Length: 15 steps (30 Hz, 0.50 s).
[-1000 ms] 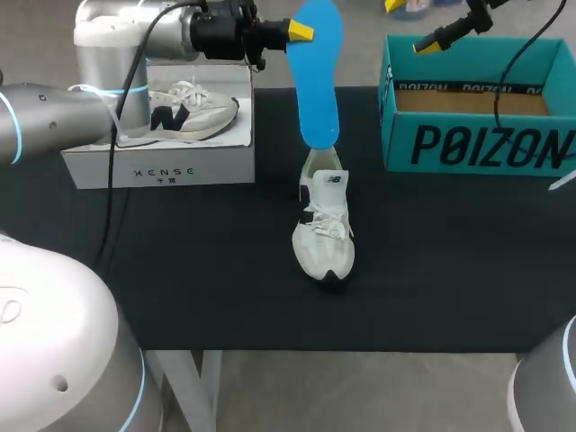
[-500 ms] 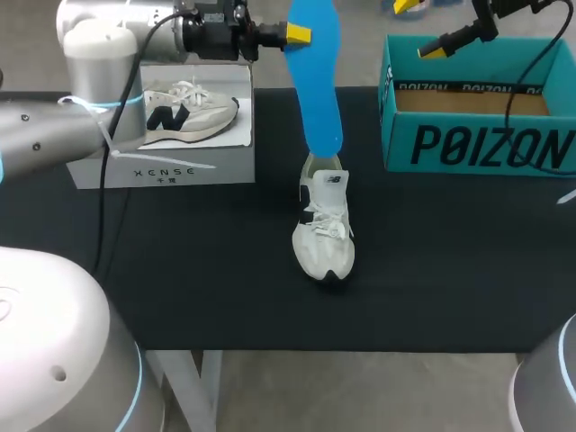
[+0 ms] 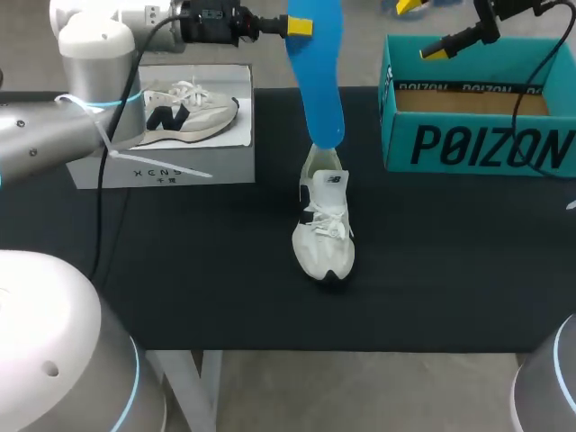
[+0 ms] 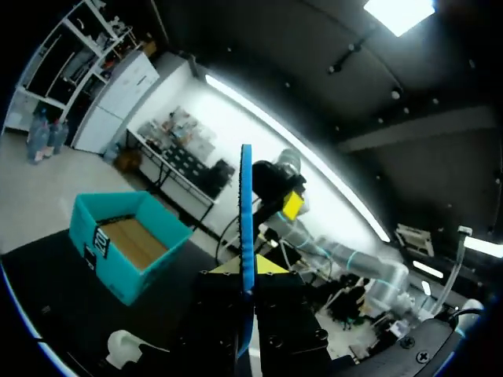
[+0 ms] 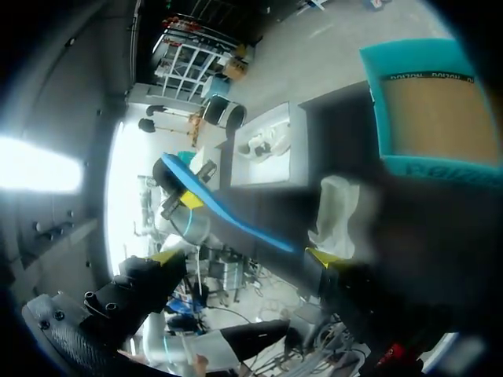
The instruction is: Take the shoe out of the shoebox, open the shoe tongue, remove and reinsert the insole, then place the shoe into the shoebox
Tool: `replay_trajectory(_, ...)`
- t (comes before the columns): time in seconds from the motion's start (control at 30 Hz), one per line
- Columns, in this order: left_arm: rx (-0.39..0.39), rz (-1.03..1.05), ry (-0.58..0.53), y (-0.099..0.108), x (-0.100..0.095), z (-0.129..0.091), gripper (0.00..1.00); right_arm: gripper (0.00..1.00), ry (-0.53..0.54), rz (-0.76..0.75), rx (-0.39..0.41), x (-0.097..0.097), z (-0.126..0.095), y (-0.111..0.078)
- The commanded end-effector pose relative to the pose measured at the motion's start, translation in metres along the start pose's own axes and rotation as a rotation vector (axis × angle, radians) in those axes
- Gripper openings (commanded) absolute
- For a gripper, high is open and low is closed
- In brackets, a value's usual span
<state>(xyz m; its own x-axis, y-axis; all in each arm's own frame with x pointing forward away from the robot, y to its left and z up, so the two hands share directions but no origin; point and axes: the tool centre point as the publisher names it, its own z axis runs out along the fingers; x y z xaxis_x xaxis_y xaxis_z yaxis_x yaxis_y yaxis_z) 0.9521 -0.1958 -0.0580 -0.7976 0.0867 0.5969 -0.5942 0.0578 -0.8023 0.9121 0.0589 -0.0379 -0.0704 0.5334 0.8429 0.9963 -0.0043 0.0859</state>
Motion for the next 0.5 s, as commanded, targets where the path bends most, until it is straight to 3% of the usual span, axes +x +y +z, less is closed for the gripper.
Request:
replay_trajectory(0.03, 0.036, 0.642, -0.116, 0.0011, 0.0082, -0.0008, 0.00, 1.00, -0.001, 0.012, -0.008, -0.0037, -0.0013, -0.0019)
replay_trajectory(0.47, 0.036, 0.642, -0.116, 0.0011, 0.0082, -0.0008, 0.00, 1.00, 0.017, 0.063, -0.015, -0.0078, -0.0076, -0.0043)
replay_trajectory(0.5, 0.025, 0.741, -0.135, -0.0003, 0.0068, -0.0013, 0.00, 1.00, 0.023, 0.065, -0.013, -0.0072, -0.0081, -0.0051)
